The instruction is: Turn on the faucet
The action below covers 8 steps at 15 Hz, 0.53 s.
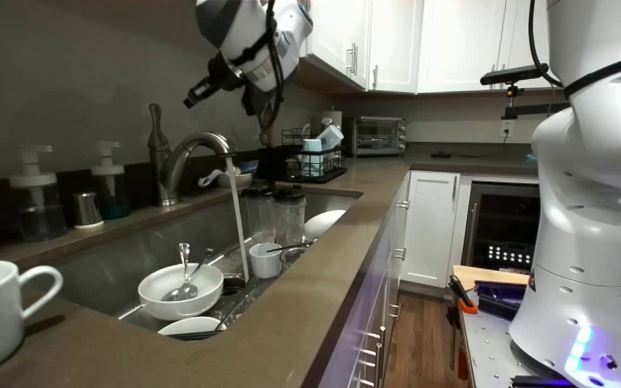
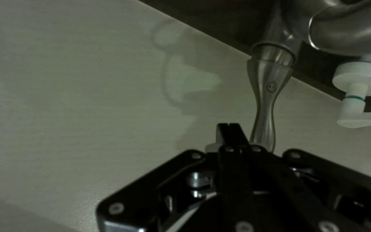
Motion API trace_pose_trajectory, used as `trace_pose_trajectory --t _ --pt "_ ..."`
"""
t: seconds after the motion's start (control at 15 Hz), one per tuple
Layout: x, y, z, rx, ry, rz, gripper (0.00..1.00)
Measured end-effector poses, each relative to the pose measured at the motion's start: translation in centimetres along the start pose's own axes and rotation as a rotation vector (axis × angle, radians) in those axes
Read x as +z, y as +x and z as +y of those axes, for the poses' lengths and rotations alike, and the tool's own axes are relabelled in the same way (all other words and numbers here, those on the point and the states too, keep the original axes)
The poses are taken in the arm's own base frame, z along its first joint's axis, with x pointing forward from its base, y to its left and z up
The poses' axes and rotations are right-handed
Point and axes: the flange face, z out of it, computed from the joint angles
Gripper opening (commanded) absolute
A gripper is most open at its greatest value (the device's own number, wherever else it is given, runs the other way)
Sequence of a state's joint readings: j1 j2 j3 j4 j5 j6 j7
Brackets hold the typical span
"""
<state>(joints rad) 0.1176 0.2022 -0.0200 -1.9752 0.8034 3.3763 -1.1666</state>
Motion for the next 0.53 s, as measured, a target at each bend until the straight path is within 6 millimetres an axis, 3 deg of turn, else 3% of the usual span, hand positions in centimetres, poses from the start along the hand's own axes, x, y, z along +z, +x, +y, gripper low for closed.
trace_pose_trajectory --t 0.2,0.53 --pt "-1.9 -2.5 -0.6 0.021 -0.041 -0.017 0.03" --pt "-4.9 -6.3 0.2 0.028 -0.044 -0.082 0.02"
